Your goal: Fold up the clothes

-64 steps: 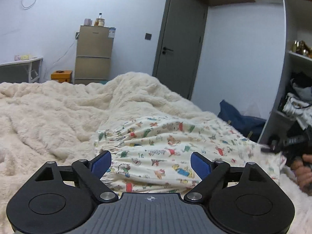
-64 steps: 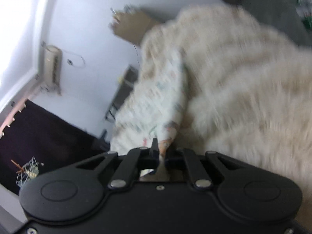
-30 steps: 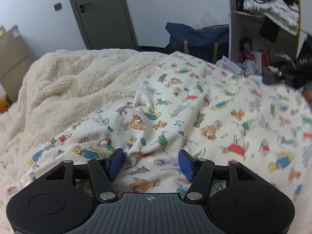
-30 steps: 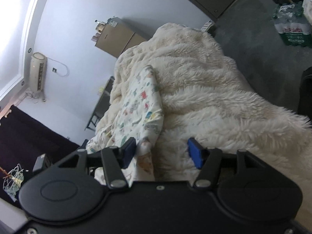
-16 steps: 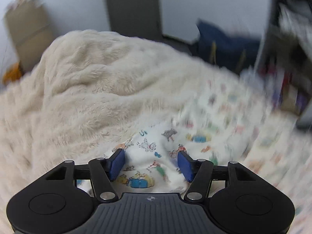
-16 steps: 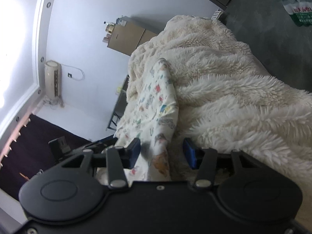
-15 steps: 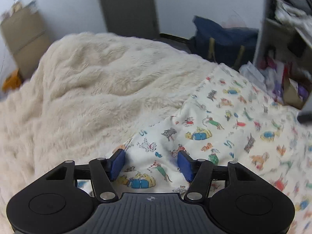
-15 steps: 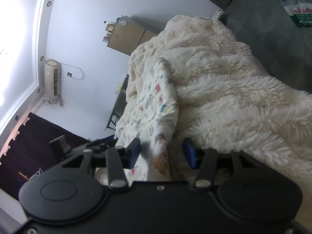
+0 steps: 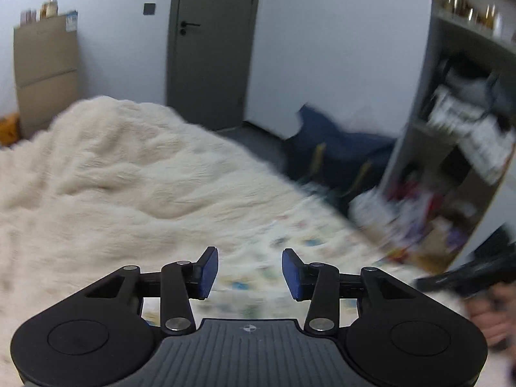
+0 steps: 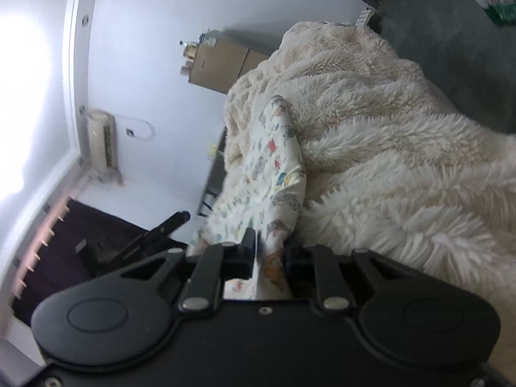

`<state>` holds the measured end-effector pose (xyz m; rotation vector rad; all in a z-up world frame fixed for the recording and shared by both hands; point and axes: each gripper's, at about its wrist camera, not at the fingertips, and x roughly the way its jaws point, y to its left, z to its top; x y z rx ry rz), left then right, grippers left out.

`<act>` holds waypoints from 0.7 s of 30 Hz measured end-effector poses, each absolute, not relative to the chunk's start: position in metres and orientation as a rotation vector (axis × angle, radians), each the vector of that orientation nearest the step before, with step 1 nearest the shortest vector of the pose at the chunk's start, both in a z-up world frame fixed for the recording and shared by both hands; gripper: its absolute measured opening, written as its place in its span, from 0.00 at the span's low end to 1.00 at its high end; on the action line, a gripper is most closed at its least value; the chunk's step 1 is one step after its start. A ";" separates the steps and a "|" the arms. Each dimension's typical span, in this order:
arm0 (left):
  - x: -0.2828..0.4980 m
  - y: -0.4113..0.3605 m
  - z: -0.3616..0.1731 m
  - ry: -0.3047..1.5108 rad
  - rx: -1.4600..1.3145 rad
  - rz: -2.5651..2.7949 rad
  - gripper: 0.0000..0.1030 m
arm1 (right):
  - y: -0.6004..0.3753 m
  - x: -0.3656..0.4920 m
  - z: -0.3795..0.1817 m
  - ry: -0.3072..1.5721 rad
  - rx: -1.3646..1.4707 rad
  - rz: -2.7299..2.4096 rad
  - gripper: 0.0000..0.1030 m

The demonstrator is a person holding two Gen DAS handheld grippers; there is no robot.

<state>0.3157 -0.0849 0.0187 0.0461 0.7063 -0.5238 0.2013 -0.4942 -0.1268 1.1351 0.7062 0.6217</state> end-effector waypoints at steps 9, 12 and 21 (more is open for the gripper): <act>0.333 -0.088 -0.018 0.894 0.063 -0.489 0.33 | -0.460 0.185 -0.054 0.601 0.974 0.551 0.05; 0.334 -0.052 -0.001 0.886 -0.108 -0.527 0.47 | -0.422 0.177 -0.002 0.559 0.850 0.559 0.05; 0.312 0.085 0.042 0.738 -0.643 -0.644 0.77 | -0.214 0.153 0.095 0.559 0.270 0.666 0.15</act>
